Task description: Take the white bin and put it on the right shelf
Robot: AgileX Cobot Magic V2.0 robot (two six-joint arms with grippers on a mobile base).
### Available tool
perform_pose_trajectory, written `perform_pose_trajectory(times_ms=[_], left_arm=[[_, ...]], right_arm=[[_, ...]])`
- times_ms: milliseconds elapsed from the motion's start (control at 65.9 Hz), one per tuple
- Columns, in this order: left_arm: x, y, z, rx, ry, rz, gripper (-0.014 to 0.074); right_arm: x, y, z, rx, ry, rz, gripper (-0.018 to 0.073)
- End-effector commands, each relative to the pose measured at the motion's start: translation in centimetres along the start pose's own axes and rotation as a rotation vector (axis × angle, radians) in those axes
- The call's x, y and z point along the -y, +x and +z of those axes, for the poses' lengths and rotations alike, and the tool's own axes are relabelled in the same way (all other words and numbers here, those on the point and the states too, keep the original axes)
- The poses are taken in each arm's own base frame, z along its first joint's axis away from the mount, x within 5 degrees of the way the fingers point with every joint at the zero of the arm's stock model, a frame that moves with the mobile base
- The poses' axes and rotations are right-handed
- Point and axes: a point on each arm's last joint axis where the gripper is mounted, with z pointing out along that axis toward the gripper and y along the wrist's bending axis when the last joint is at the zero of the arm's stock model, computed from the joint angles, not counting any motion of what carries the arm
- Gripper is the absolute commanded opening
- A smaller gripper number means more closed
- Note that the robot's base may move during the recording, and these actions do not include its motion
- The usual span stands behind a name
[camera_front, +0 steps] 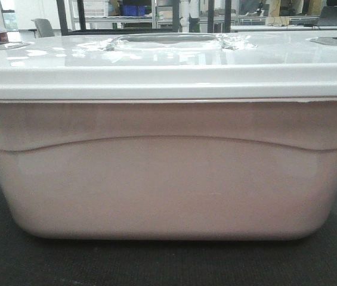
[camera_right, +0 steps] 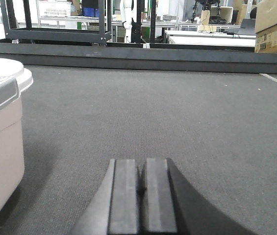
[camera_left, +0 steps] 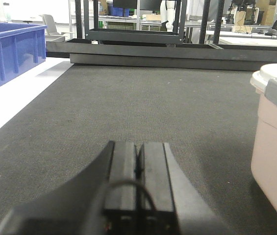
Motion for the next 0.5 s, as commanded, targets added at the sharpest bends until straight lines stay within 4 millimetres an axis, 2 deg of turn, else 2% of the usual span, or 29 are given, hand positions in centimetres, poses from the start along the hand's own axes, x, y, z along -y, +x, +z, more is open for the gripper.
perform_pose_trajectory(times_ms=[0,486], left_arm=[[-0.02,-0.93,-0.1,0.1,-0.001,-0.003,-0.0126],[-0.02,-0.93,-0.1,0.1,-0.001,-0.003,-0.0126]], right_arm=[[0.0,-0.97,-0.19,0.109,0.003,-0.01,0.0039],[0.0,-0.97,-0.19,0.109,0.003,-0.01,0.0039]])
